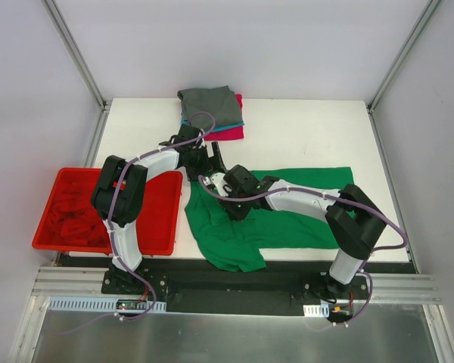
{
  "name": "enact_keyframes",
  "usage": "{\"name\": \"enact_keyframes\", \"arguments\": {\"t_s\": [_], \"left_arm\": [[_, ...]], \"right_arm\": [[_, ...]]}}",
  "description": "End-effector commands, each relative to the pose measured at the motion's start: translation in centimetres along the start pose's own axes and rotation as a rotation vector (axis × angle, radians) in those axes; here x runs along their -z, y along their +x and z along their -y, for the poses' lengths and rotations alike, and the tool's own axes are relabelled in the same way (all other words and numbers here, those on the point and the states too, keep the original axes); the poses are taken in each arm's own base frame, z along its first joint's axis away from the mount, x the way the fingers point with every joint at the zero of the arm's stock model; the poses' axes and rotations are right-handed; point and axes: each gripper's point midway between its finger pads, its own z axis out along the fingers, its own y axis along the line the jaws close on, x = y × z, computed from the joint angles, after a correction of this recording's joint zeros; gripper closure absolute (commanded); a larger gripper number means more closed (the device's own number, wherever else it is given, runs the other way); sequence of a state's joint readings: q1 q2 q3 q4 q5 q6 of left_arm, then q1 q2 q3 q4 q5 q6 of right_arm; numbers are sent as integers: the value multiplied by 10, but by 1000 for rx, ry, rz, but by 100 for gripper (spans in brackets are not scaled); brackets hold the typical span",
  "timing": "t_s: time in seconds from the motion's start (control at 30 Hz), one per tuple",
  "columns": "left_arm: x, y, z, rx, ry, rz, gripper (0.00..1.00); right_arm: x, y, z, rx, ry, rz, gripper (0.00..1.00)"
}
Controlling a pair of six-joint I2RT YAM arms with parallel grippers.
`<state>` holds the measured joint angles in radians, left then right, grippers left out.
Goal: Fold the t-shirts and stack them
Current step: Fold the flattened tshirt in 1/3 of the way, then grap the side of the flattened tshirt closest away from the robot with both arms
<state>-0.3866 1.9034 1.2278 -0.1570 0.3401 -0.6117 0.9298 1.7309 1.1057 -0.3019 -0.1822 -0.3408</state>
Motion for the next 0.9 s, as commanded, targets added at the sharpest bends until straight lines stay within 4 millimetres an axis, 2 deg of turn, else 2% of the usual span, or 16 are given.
{"name": "enact_keyframes", "arguments": {"t_s": [0.0,0.23,0.3,0.37,0.4,0.5,0.57,0.67,0.73,0.8,0.87], "left_arm": [[7,2,2,-26,11,2,1],[8,3,2,-26,9,6,1],[8,3,1,-29,8,5,1],[9,2,1,-28,9,6,1],[9,3,2,-29,11,4,1],[11,3,6,-33,25,2,1],[14,2,8,-29,32,8,1],[26,-2,20,-48,46,44,1],[34,-2,35,-84,73,62,1],[42,1,46,-116,83,80,1],[50,2,49,-124,61,110,1]], "right_arm": [[15,0,-17,-4,-75,13,85],[24,0,-23,0,-94,49,65],[32,-2,-22,-1,-85,80,47],[43,-6,-16,-33,-43,122,14],[50,-6,-10,-64,-9,139,4],[74,-5,23,-208,92,229,4],[97,1,57,-353,170,302,4],[123,29,110,-586,320,351,4],[140,58,148,-789,443,339,4],[155,84,178,-938,505,319,4],[166,101,203,-1014,528,312,4]]}}
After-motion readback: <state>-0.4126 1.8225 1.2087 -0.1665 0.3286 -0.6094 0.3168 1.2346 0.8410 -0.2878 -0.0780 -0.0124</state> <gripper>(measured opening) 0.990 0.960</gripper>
